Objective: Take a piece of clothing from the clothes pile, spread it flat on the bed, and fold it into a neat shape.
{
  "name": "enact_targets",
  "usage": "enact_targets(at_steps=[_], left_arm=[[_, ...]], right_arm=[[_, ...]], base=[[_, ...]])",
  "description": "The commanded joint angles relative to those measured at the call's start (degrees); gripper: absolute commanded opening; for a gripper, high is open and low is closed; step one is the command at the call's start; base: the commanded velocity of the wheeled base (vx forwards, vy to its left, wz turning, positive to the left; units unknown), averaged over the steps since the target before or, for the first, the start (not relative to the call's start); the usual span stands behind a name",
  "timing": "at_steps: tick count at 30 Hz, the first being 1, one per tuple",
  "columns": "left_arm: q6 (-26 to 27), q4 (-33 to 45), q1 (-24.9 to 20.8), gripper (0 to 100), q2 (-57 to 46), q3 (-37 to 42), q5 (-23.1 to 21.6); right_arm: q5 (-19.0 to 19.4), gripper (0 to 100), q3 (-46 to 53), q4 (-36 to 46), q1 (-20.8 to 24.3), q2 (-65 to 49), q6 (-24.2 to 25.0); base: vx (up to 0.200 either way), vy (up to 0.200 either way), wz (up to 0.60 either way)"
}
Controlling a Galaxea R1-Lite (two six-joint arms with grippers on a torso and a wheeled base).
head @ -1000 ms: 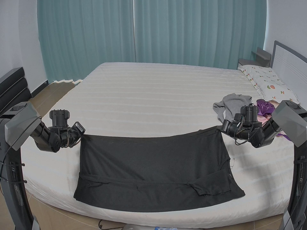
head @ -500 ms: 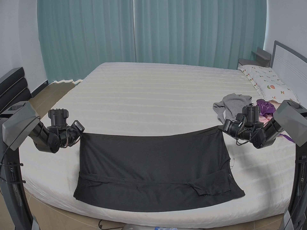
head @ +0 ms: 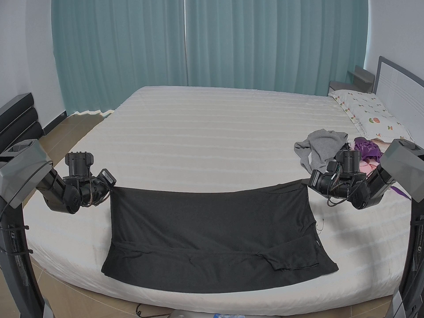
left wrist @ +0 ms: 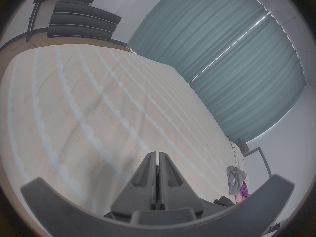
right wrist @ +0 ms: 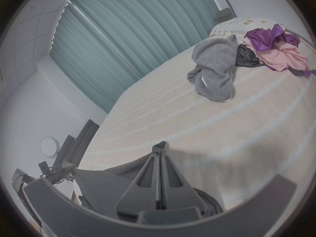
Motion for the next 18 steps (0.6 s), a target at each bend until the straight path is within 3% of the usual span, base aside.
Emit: enact_targets(at_steps=[1,13,18], left_arm=[[0.0,-0.2,-0.2,0,-3.6,3.0,-0.3],[0.6,-0.3,-0.3,0,-8.4,11.7,-0.3],[4.0,-0.3,-1.0,0,-11.2,16.6,-0.4]], right_arm=[[1.4,0,3.9,0.0,-0.3,-3.2,-0.1],[5.0,0,13.5,-0.3,-1.1,-9.8,-0.6],[7.2,0,18.4,-0.3,-2.3,-12.0,-2.1]], base=[[0.000,0.000,0.00],[0.000,0.000,0.00],[0.000,0.000,0.00]])
